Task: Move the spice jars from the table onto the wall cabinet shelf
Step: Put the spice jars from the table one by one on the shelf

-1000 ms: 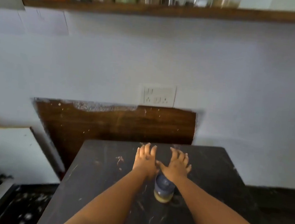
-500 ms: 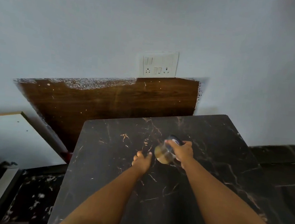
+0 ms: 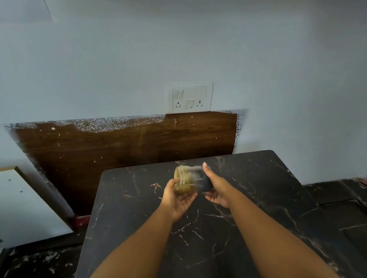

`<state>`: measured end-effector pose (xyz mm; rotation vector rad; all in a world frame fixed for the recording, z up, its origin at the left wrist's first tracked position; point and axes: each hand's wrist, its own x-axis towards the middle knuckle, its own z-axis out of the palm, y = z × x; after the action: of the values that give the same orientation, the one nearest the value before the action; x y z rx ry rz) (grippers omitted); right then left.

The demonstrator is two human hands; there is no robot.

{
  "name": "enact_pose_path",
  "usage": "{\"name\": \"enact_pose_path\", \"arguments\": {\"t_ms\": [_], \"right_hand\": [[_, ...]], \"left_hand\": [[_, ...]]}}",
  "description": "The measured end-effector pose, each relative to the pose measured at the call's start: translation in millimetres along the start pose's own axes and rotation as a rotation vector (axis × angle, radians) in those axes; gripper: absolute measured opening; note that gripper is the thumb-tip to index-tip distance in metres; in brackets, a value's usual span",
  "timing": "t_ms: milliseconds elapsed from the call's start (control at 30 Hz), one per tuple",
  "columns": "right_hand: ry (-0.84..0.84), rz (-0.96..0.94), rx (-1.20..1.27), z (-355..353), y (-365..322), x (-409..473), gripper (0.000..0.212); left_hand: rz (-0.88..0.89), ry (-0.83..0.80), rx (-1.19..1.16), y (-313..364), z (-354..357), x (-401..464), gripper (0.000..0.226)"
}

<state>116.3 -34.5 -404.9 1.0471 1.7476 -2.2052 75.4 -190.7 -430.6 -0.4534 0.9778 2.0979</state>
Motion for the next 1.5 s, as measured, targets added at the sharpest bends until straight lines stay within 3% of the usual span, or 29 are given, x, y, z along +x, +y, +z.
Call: {"name": "enact_pose_path", "arguments": {"t_ms": [100, 200, 333, 433, 500, 600, 800, 1033, 1133, 1233, 1367, 1500], "right_hand": [[0.047, -0.005, 0.085, 4, -6, -7, 0.057], [0.096, -0.001, 0.218, 5, -11, -11, 0.045], [0.008, -0.006, 0.428, 11, -13, -15, 0.04], [-0.077, -0.106, 0.536, 17, -15, -18, 0.016], [-0.151, -0.213, 0.631, 17, -13, -20, 0.007], [-0.22, -0.267, 0.626, 14, -11, -24, 0.017], [0.032, -0.254, 0.535, 15, -12, -30, 0.045], [0.051, -0.244, 0.519, 11, -6, -39, 0.034], [0.009, -0.219, 0.404, 6, -6, -44, 0.031], [-0.05, -0.176, 0.166, 7, -15, -49, 0.062], [0.07, -0.342, -0.172, 1, -49, -54, 0.117], [0.227, -0.602, -0.203, -19, -118, -78, 0.117]], "left_hand": [[0.012, -0.047, 0.079, 12, 3, -6, 0.046], [0.075, -0.02, -0.005, 20, 9, -10, 0.037], [0.119, 0.055, -0.118, 20, 17, -13, 0.042], [0.183, 0.09, -0.05, 21, 17, -13, 0.046], [0.084, 0.031, 0.02, 26, 12, -16, 0.052], [-0.12, -0.134, 0.064, 29, 4, -25, 0.07], [-0.036, -0.252, 0.13, 21, -5, -31, 0.061], [0.032, -0.331, 0.077, 16, -1, -31, 0.06], [0.048, -0.327, 0.098, 12, 3, -31, 0.058], [0.075, -0.332, 0.169, 10, 15, -34, 0.056], [0.154, -0.363, 0.183, 21, 54, -37, 0.042], [0.271, -0.464, 0.326, 52, 130, -41, 0.037]]}}
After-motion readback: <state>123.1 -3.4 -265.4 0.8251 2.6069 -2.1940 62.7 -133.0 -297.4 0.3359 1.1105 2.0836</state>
